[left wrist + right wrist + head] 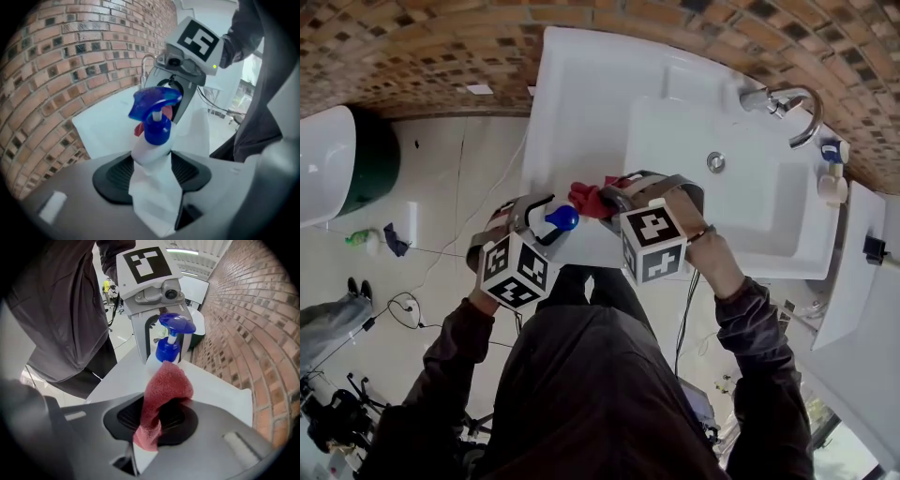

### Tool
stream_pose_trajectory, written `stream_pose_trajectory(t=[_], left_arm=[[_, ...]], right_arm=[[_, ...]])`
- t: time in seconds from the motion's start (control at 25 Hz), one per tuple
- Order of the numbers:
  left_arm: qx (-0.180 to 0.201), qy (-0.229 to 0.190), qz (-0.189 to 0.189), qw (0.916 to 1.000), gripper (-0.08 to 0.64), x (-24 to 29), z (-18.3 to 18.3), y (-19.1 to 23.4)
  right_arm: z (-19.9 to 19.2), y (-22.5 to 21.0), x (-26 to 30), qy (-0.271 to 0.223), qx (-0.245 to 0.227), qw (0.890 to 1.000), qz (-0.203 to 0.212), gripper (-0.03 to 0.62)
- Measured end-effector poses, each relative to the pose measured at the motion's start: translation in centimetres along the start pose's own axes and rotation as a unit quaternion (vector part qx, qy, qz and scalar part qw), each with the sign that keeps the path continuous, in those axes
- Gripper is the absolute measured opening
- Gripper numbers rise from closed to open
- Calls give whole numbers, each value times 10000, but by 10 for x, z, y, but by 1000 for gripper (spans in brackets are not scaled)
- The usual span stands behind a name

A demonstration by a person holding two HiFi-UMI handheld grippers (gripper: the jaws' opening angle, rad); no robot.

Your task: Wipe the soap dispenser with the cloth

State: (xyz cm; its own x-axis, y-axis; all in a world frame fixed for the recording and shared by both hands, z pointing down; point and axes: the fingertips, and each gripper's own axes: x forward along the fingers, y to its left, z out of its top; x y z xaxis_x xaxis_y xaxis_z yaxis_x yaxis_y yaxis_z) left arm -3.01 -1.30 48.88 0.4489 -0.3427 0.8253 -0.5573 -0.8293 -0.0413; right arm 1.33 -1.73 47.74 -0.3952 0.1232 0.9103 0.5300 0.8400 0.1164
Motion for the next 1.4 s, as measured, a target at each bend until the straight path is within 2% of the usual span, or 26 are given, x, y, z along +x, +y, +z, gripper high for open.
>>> stream_pose_trajectory(t=[0.12,0.28,0.44,0.68,0.88,0.96,1.0,1.04,1.08,1.12,1.2,1.24,1.28,1.32,1.36,1.4], left_arm=[[141,269,114,9995,271,1,-6,-4],[106,592,290,9978,270,3,-18,-5],[270,742,361,9962,229,6,-20,-2],[371,659,488,9959,137,13,-15,8],[-76,428,525,9977,135,7,-19,12],[-345,289,569,9974,135,-1,-19,13],[-494,192,546,9971,135,-5,-19,12],[-648,71,489,9967,135,-9,-18,10],[-798,-70,407,9960,137,-13,-16,7],[-934,-216,309,9949,137,-17,-13,4],[-1154,-485,88,9921,148,-22,-4,-2],[-1240,-603,-26,9904,156,-24,1,-4],[-1330,-702,-132,9885,161,-25,5,-6],[-1424,-775,-219,9865,172,-25,6,-7],[-1506,-827,-274,9848,176,-25,7,-7],[-1561,-864,-293,9835,176,-25,6,-7]], right_arm=[[7,12,-1,-133,133,9998,26,63],[15,22,3,-274,260,9993,-58,63],[16,28,6,-323,437,9984,-127,63],[22,38,9,-497,927,9941,-260,63],[26,37,4,-791,1537,9846,-250,63],[23,33,-8,-992,2048,9733,-309,63],[21,28,-15,-1202,2467,9608,-385,64],[18,22,-23,-1527,3019,9400,-448,64],[16,15,-31,-1969,3669,9080,-467,63],[14,6,-40,-2499,4332,8649,-425,63],[13,-11,-58,-3588,5428,7592,-157,63],[14,-17,-64,-4016,5799,7088,16,63],[14,-22,-67,-4305,6058,6689,150,63],[13,-24,-65,-4445,6233,6430,215,63],[11,-25,-60,-4468,6347,6301,228,63],[9,-25,-54,-4438,6412,6257,227,63]])
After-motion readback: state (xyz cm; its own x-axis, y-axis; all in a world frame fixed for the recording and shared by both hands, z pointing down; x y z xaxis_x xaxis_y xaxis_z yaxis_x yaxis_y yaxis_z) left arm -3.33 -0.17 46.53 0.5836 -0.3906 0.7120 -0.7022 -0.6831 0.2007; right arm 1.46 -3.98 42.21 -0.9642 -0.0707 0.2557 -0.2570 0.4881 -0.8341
